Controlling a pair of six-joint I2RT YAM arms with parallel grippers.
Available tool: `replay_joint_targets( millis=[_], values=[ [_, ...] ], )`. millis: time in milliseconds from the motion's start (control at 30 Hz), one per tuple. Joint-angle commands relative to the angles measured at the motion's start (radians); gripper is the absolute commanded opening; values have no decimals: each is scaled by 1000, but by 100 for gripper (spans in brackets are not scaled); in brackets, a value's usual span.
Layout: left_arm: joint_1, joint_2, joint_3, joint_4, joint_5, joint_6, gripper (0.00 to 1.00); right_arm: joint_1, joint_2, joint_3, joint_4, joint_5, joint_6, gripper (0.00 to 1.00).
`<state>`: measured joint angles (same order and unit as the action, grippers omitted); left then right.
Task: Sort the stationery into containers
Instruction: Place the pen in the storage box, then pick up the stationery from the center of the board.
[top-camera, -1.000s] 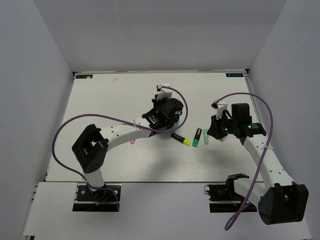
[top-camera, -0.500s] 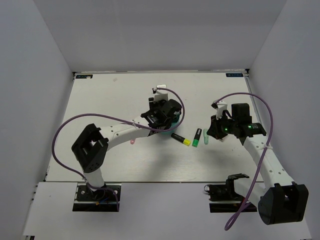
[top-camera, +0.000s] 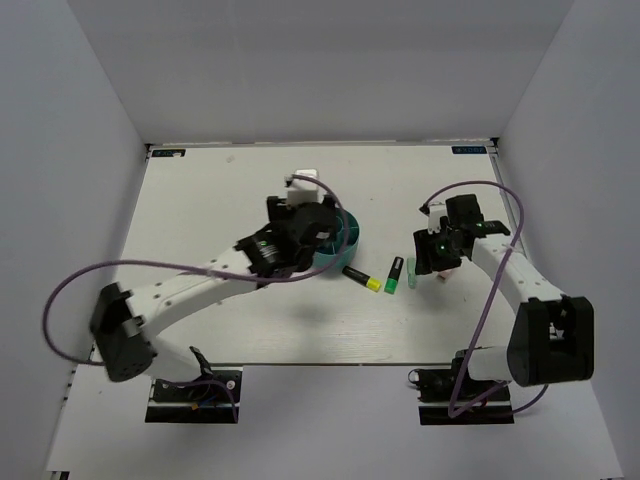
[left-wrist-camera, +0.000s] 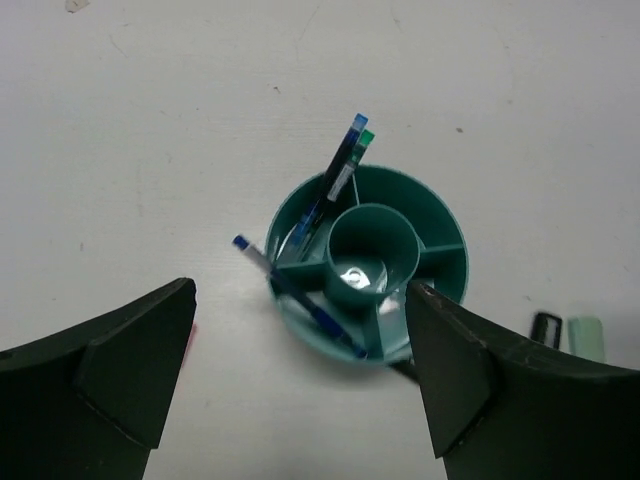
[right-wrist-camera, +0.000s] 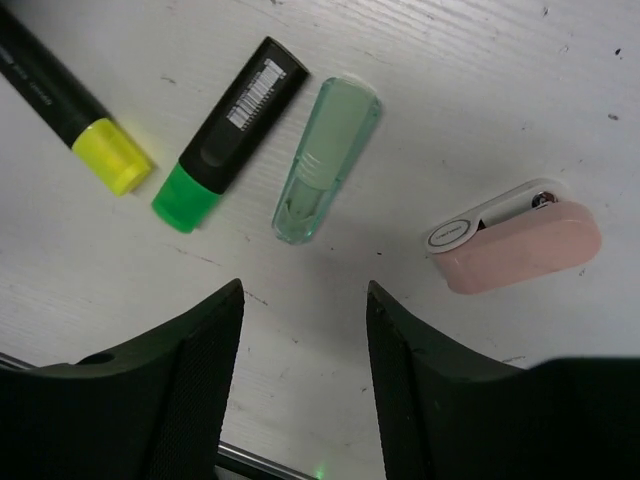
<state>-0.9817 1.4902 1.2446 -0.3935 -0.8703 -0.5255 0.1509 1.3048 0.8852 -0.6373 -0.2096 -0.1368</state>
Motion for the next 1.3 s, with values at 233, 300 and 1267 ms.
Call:
replay_joint_targets(
  millis=[233,300,1267],
  values=[
    [298,-551,-278,-396,284,-19,97,53,241,150,-10,93,115,55],
    [340,-619,-376,-406,332,-25,97,67,269,164,-2,108,129,53],
    [604,-711,-619,-352,620,-5,96,131,421,164,34,254,209,0]
  ],
)
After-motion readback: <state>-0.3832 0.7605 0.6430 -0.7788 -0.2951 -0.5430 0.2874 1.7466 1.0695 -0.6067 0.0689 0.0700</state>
